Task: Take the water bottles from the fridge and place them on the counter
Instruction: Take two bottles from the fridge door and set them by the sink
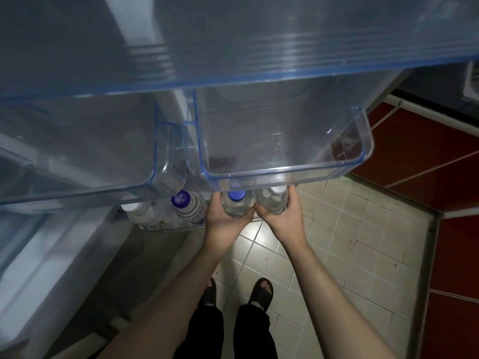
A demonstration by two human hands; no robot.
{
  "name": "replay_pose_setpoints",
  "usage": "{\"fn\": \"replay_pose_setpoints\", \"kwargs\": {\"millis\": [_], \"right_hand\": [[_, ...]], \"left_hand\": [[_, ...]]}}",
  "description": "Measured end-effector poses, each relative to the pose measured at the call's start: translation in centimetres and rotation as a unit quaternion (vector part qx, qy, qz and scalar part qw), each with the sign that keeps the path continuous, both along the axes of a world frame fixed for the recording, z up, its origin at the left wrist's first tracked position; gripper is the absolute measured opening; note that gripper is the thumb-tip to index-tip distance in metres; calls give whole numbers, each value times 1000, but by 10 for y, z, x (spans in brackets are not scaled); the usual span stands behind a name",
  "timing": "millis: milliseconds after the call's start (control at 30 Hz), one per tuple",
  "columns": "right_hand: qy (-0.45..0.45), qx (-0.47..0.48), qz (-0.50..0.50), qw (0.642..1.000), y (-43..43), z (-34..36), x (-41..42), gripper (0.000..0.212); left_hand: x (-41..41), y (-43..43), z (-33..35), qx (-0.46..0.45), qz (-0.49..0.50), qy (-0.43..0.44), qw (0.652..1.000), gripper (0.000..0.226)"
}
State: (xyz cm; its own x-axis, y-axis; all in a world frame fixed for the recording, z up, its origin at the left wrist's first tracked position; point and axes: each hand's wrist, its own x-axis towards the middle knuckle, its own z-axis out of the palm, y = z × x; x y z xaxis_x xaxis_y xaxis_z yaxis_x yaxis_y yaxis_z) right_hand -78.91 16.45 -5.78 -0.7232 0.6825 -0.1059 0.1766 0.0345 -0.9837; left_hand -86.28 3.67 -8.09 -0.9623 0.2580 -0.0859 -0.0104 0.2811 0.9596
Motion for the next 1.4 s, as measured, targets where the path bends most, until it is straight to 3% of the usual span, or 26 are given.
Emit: {"fn": "replay_pose_setpoints", "kwargs": {"millis": [200, 433, 667, 833, 967, 1067, 1167, 1400], "right_hand": [[-2, -5, -15, 1000, -2, -3, -8, 68], [20, -24, -41, 999, 0, 8, -4, 69], [30, -11, -50, 998, -9, 58, 34, 63], [33, 5, -110, 993, -18, 97, 86, 73], [50, -21, -194, 980, -30, 113, 139, 81], [61, -17, -243, 968, -39, 128, 179, 69], [57, 2, -267, 962, -52, 147, 219, 71], [25, 61, -372, 926, -72, 169, 312, 51]], "left_hand": [[-4, 3, -16, 8, -6, -20, 1000, 67], [3, 5, 15, 3, -12, -14, 1000, 51], [32, -16, 82, 41, -61, 59, 995, 52], [55, -44, 131, 83, -162, 130, 975, 52], [82, -55, 164, 122, -216, 96, 964, 51], [99, -57, 177, 143, -284, 64, 946, 55], [118, -55, 180, 153, -345, 37, 926, 54], [168, -27, 178, 150, -423, -16, 893, 52]]}}
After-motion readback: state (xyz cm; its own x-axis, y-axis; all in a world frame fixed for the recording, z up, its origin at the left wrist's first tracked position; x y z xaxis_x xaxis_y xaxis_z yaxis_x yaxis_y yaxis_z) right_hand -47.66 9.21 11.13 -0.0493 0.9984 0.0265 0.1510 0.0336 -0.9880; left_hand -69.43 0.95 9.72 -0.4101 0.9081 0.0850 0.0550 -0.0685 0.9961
